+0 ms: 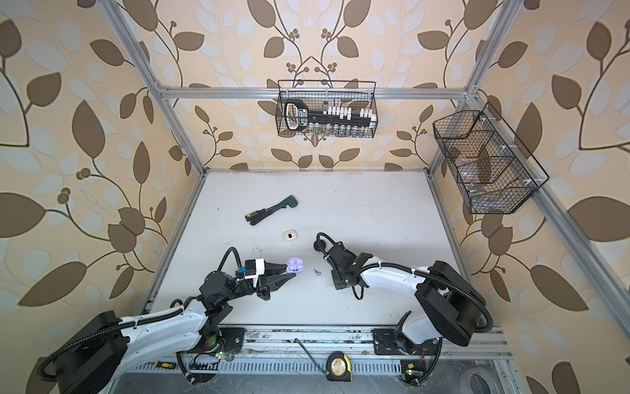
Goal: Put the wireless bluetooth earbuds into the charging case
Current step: 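Lift the earbud and carry it toward the case in the left gripper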
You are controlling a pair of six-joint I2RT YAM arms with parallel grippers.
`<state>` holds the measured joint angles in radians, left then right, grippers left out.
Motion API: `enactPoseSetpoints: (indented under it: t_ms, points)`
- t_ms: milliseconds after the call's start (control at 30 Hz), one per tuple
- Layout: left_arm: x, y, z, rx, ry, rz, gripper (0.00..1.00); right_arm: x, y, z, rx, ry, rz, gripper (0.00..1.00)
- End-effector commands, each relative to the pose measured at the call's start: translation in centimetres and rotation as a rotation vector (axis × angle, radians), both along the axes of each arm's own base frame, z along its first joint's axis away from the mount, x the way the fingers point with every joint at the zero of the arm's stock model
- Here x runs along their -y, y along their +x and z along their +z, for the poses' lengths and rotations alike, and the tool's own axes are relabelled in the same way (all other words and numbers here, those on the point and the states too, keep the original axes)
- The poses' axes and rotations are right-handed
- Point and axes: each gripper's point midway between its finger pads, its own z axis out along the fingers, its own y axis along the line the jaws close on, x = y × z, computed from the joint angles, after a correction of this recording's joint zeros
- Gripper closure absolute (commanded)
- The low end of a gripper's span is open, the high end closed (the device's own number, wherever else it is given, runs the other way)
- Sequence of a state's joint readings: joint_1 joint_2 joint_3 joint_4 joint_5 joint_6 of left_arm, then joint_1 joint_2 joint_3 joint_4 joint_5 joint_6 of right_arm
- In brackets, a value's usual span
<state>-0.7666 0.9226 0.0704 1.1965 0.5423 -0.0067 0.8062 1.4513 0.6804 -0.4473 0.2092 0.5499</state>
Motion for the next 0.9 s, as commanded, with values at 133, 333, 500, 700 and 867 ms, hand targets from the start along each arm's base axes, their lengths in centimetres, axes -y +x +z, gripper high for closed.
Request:
enactPoseSetpoints:
  t_ms: [133,333,500,700,867]
  points:
    - [-0.2,-0.9,1.9,0.072,-0.048,-0.022,1.00,1.3,-0.8,-0.9,-0.029,-0.039,-0.018,0.80]
    - [-0.1,-0.8,1.8,0.070,-0.045,-0.023,1.00,1.2,-1.0,-0.5,-0.017,-0.002,-0.037,0.83]
    - [0.3,-0.2,1.2,0.041,-0.023,-0.012,1.00,1.0,-0.9,0.4,0.022,0.066,-0.077,0.84]
    - [1.1,1.8,-0.4,-0.049,0.007,0.031,1.00,0.5,0.0,2.9,0.117,0.183,-0.152,0.85]
    - [2.3,3.3,-2.1,-0.126,0.024,0.037,1.00,-0.6,0.6,6.0,0.220,0.300,-0.199,0.84]
